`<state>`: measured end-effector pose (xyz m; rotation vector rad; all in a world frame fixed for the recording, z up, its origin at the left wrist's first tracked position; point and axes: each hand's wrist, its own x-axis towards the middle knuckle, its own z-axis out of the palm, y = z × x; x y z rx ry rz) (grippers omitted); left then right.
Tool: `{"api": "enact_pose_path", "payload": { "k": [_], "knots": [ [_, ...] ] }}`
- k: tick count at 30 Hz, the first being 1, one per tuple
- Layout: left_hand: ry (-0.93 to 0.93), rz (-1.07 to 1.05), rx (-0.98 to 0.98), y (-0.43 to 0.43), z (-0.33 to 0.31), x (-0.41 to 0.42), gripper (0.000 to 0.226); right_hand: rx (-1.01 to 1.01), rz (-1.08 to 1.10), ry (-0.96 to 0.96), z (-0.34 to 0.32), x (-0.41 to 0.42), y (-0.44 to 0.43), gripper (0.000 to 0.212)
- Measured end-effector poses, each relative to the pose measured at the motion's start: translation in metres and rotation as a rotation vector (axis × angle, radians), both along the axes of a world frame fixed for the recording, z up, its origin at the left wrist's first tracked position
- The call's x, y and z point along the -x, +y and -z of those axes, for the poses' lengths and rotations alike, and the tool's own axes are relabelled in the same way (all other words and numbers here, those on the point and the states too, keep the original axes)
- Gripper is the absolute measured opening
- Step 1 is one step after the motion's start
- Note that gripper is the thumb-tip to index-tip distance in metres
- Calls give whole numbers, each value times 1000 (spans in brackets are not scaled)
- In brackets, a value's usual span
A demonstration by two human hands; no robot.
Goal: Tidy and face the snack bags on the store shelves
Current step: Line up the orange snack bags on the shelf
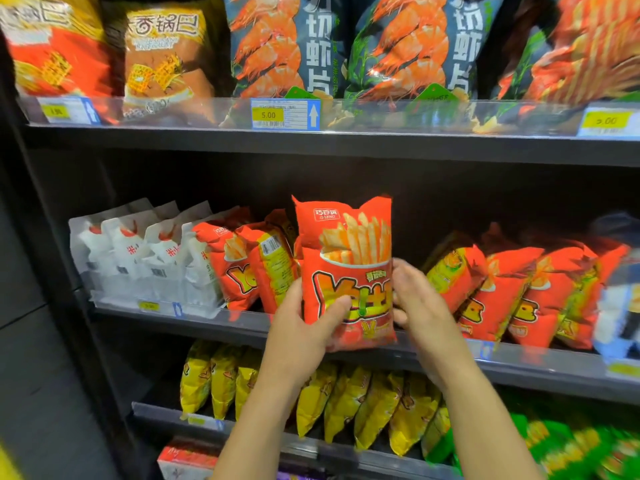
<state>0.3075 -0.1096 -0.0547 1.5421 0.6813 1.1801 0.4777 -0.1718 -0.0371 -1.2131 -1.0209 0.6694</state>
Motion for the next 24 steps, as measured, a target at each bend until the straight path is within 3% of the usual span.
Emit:
{"api": "enact_pose_path", "payload": {
  "k": [2,6,13,18,24],
  "knots": [
    [-9,65,64,-7,3,8,56,30,-107,75,7,18,-6,57],
    [38,178,135,-16,13,27,55,-5,-85,190,27,34,-12,57],
    [-133,213,332,-27,11,59,64,47,-115,508,54,47,-24,52],
    [-160,223,373,-36,5,77,76,68,-120,496,57,57,-31,53],
    [12,154,259,-47,7,79,62,93,-121,287,47,79,-36,61]
  ]
}}
